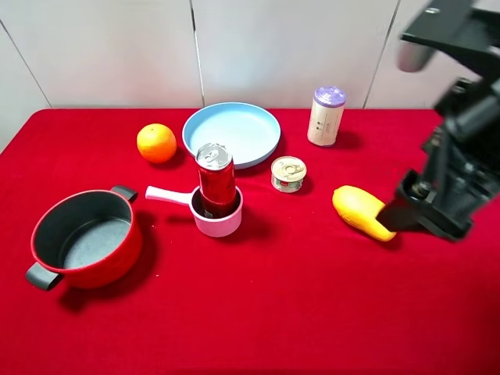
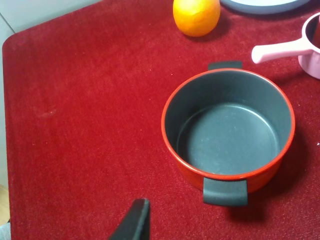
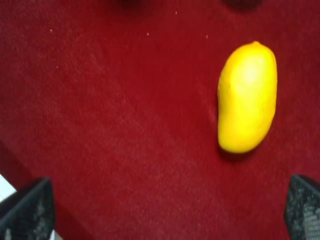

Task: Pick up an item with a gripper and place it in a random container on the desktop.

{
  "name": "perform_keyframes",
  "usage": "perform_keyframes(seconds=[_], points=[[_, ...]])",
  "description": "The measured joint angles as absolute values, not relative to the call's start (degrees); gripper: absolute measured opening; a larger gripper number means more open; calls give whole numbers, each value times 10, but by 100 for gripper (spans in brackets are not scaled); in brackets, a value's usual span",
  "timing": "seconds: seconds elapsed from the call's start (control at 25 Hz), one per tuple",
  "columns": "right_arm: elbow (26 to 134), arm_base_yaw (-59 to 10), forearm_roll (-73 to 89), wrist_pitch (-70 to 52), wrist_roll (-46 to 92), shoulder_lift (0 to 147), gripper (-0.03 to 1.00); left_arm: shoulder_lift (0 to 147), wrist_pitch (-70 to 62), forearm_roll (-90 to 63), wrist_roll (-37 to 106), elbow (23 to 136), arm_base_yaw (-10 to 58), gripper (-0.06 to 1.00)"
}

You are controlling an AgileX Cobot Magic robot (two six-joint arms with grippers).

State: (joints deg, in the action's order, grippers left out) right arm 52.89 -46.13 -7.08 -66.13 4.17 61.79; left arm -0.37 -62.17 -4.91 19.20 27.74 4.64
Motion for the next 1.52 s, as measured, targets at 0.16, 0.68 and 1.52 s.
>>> perform_keyframes(seconds=[0.16,0.68,1.52], points=[[486,-461,-73,-661,19,567,69,-4,-622,-49,192,277,46,99],[400,-348,-43,-639,-19,450,69,-4,-622,-49,192,277,46,99],[381,-137,-39,-637,-34,227,69,-4,-622,-49,192,277,46,99]])
